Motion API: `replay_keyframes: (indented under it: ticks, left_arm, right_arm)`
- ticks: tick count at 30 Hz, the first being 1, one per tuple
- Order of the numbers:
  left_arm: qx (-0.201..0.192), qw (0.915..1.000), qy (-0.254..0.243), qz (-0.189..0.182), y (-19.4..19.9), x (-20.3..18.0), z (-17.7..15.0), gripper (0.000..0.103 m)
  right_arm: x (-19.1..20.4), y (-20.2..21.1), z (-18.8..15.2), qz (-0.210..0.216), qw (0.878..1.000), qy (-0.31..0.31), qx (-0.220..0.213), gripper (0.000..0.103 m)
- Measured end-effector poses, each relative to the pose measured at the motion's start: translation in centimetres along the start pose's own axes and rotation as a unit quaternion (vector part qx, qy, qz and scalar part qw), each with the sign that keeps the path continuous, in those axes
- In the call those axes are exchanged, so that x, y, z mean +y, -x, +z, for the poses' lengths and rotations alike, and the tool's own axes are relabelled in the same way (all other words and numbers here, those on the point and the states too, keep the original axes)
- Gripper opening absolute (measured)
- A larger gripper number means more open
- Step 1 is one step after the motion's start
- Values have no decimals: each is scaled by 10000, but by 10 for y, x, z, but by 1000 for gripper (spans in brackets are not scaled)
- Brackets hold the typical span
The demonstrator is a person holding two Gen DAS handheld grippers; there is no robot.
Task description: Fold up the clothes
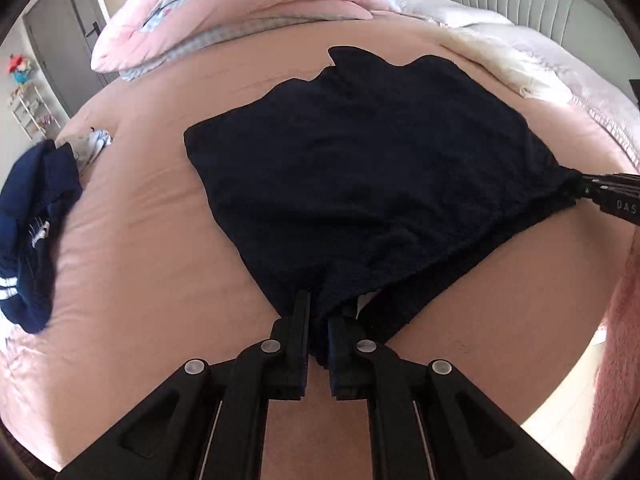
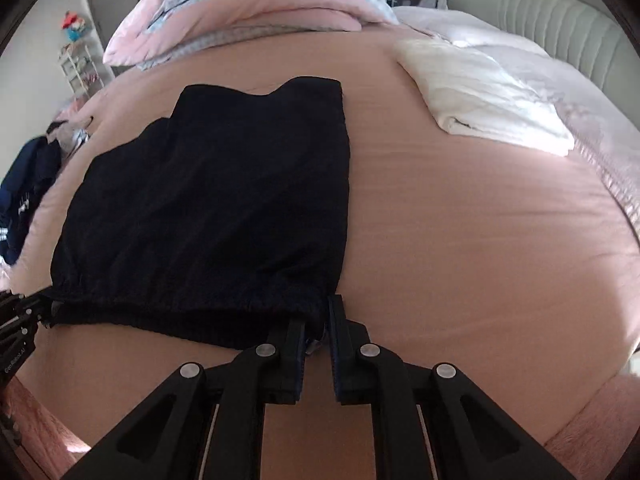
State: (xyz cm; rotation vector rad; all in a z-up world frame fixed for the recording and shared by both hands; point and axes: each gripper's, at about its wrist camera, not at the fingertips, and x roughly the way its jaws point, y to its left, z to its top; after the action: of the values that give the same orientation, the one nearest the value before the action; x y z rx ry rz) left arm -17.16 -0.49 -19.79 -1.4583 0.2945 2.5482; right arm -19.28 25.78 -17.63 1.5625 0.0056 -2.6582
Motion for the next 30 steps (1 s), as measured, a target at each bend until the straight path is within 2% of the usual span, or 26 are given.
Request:
replay_keyframes:
  ticks: [3, 5, 7, 10, 12, 14, 15, 16, 18, 21, 24, 30]
  left_arm:
    - [125, 9993, 270, -240, 4, 11, 1, 17]
    - [134, 9979, 425, -479, 14, 19, -3, 37]
    - [46, 9952, 567, -801, 30, 24, -11, 41]
    - [-317, 9887, 815, -1220, 58, 35, -23, 41]
    - [-401, 9881, 990, -1103, 62, 41, -20, 41]
    - [-395, 9889, 1077, -941, 52, 43, -12, 41]
    - [-382, 9895, 1099, -854, 44, 43, -7, 38]
    - [-367, 9899, 1123, -783, 36, 44, -2, 29]
    - [-303, 9891, 1199, -802, 18, 44, 9, 26]
    - [-255, 9898, 1149, -799, 1, 41, 17, 26]
    - [-96, 9917, 1006, -794, -7, 37, 17, 26]
    - [64, 9949, 960, -296, -11, 33, -10, 27]
  right_arm:
    - [-6, 2, 1, 92, 9999, 3, 104, 14]
    - [-14, 9, -4, 217, 9996, -123, 163, 20]
    - [-21, 19, -11, 349, 9985, -211, 358, 30]
    - [-32, 42, -23, 628, 9966, -292, 446, 30]
    - [-38, 60, -27, 771, 9961, -307, 310, 30]
    - [-40, 71, -16, 683, 9975, -191, 34, 30]
    - [-40, 72, -8, 627, 9979, -103, -93, 30]
    - [-39, 69, 1, 554, 9983, -39, -163, 30]
    - [-38, 57, 18, 462, 9987, 34, -236, 30]
    - [-31, 33, 33, 431, 9989, 138, -156, 30]
    - [-26, 17, 34, 544, 9983, 195, -10, 30]
    - [-17, 9, 12, 509, 9977, 445, 21, 30]
